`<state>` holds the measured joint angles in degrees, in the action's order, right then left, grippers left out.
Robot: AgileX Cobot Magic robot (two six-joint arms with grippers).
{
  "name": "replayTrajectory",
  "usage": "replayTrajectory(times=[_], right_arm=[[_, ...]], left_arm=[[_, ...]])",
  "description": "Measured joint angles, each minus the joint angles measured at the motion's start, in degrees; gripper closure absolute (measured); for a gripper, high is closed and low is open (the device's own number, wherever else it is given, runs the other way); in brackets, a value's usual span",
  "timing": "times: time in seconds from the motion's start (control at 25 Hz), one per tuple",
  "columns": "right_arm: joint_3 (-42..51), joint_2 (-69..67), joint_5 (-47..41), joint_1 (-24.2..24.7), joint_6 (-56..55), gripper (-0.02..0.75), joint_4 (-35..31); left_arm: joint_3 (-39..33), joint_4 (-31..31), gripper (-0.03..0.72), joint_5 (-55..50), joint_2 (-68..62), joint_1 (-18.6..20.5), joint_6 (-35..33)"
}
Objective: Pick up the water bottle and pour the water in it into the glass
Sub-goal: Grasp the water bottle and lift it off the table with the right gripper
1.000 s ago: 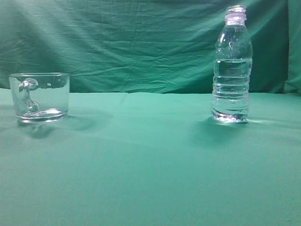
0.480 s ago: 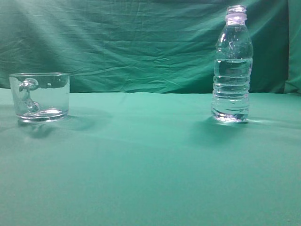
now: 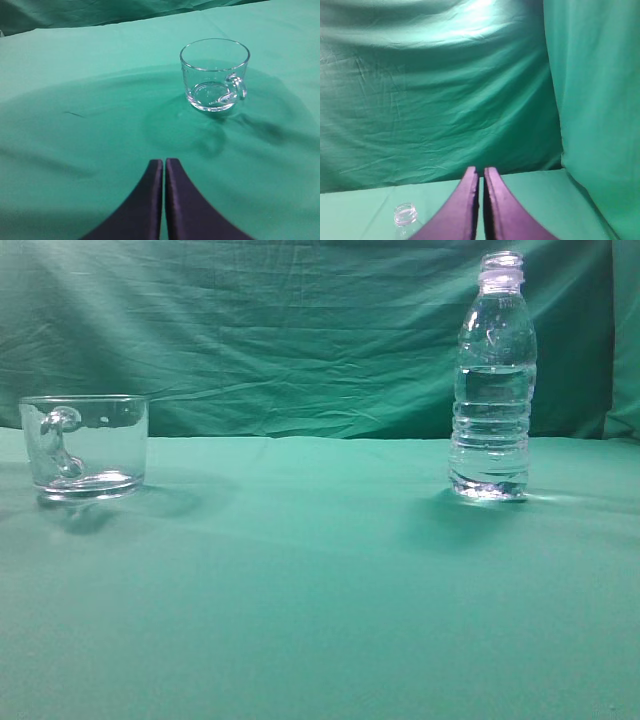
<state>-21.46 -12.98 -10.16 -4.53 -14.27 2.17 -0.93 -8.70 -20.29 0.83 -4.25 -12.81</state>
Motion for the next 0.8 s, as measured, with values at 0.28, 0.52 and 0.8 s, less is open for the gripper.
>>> replayTrajectory(times=[0.28,0.52,0.8], right_arm=[[-0.2,-7.9,-0.6,0.0,-0.2,0.738,-0.6],[-0.2,-17.4,1.7,-3.8,-0.2,0.738,-0.6],[-0.2,-35.8,17.2,-10.8,0.0,0.738,4.4]], left_arm=[[0.0,0.0,0.688,0.0,0.0,0.0,0.0],[0.0,0.0,0.688,0.0,0.0,0.0,0.0],[0.0,0.0,0.688,0.0,0.0,0.0,0.0]])
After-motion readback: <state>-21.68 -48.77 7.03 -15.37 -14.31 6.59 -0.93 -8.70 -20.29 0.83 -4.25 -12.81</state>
